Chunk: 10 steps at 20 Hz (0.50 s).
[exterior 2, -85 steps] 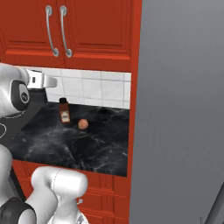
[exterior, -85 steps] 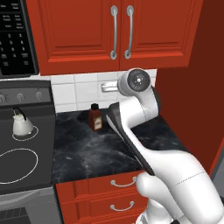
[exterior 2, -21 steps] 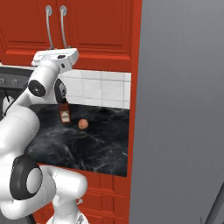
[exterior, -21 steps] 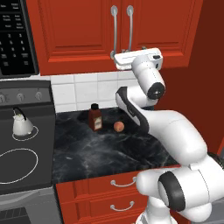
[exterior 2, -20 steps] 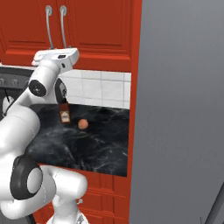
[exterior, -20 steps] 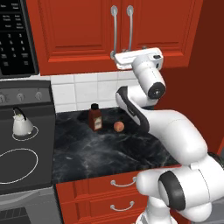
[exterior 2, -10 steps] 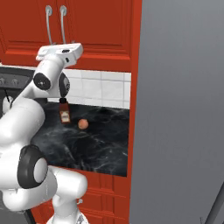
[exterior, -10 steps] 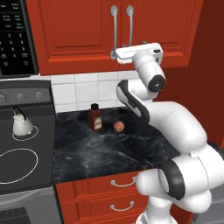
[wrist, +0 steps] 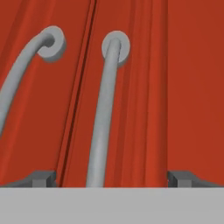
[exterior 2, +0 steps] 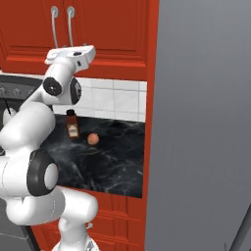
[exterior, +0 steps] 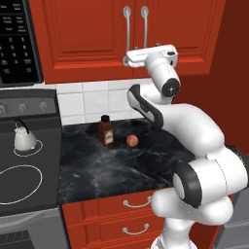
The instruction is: Pick the pan from the cabinet and place it on the stove. Then turn on the stove burner for the pan.
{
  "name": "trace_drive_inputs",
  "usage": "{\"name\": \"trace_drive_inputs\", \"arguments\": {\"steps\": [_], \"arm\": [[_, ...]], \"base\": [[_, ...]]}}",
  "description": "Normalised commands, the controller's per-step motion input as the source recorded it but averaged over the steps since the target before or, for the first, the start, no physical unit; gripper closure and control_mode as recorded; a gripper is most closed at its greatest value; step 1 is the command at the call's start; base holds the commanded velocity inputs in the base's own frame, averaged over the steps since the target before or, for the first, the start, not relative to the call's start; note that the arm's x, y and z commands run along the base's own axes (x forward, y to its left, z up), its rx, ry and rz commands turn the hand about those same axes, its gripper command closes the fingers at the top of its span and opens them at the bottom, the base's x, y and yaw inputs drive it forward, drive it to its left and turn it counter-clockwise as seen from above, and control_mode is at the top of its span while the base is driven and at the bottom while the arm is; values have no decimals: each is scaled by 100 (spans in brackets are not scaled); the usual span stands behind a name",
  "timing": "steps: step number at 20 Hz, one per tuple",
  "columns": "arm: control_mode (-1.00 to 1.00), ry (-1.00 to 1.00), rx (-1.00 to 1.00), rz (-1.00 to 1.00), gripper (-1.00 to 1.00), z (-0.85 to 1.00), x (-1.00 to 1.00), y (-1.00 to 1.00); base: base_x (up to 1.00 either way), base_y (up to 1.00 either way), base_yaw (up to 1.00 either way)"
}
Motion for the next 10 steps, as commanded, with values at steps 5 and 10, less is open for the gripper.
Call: {"name": "trace_drive_inputs", "arguments": {"steps": [5,10], "arm": [[-100,0,0,0,-100,0,28,11],[-100,0,0,0,-100,0,32,14]], "base": [[0,0,0],[0,0,0]]}}
